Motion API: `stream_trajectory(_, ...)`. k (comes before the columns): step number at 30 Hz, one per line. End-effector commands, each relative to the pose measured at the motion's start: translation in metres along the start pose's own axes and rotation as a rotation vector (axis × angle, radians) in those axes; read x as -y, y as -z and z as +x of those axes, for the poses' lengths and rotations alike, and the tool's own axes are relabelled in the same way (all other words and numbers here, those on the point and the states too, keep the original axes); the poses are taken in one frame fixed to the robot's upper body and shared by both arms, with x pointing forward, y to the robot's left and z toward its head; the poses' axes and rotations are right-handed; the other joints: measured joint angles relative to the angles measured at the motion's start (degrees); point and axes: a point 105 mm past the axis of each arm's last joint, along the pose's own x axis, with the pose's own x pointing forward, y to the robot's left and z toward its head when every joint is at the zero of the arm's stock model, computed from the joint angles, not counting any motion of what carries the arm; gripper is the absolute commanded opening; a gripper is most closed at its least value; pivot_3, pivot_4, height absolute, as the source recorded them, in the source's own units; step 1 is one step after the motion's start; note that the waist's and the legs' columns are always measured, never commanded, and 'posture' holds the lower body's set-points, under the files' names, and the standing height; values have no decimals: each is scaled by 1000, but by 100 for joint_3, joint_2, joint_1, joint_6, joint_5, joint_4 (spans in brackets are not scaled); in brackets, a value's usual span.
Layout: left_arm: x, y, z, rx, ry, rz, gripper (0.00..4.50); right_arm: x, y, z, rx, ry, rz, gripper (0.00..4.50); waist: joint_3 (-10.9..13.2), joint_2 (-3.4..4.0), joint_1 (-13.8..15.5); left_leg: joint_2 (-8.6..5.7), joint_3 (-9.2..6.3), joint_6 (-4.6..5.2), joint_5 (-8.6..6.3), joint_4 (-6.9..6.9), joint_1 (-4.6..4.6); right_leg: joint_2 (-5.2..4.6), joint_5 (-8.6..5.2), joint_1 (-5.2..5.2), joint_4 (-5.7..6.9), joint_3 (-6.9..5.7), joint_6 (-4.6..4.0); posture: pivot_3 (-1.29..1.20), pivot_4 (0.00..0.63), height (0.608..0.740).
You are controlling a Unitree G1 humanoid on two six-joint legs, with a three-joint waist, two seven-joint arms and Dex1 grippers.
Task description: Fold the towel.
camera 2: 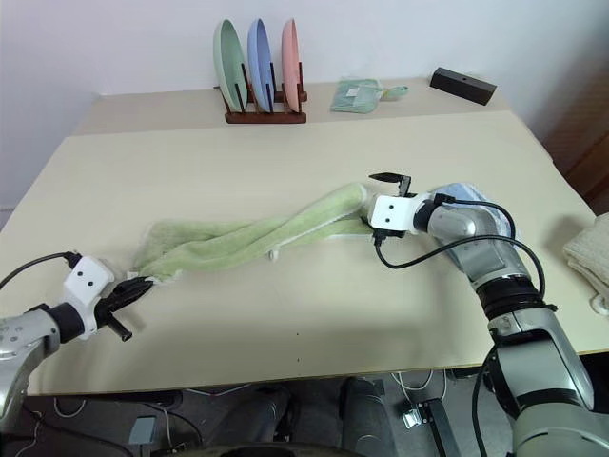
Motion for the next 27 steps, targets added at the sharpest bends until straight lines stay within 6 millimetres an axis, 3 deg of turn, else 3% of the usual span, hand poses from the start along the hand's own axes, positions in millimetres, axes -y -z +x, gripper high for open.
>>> stream_trajectory(1,1,-5,2,21,5,23,63,12,-13,11,37,57,-93,4500,0,0,-11,0,0,0,0,0,0,0,0,0,0,0,0,0,150,740)
stream_trajectory(8,7,-8,7,35,25,23,63,10,-9,39,-9,87,-231,4500,0,0,-33,-1,0,-1,0,0,-1,1,0,-2,1,0,0,0,150,740)
stream_trajectory(9,7,-8,7,36,26,23,18,12,-9,42,-9,101,-240,4246,0,0,-41,-1,1,-1,0,0,0,1,0,-1,1,0,0,0,150,740)
stream_trajectory(12,10,-8,9,39,26,23,0,16,-12,45,5,131,-261,3202,0,0,-41,-1,0,-1,1,-1,0,2,0,-2,1,1,-1,0,150,740)
stream_trajectory(18,14,-6,9,44,8,13,0,25,-11,38,23,182,-307,119,0,0,-51,-1,0,-2,1,-1,1,2,0,-2,2,1,-1,0,150,740)
stream_trajectory(25,9,-5,3,46,-21,-2,0,26,-2,16,17,185,-297,50,0,0,-80,-1,0,-2,1,-1,1,3,0,-1,1,2,-1,0,150,740)
stream_trajectory(27,1,-15,4,85,-42,8,0,32,0,9,7,199,-297,50,0,1,-119,-1,0,-2,1,-1,1,2,0,0,2,3,-1,0,150,740)
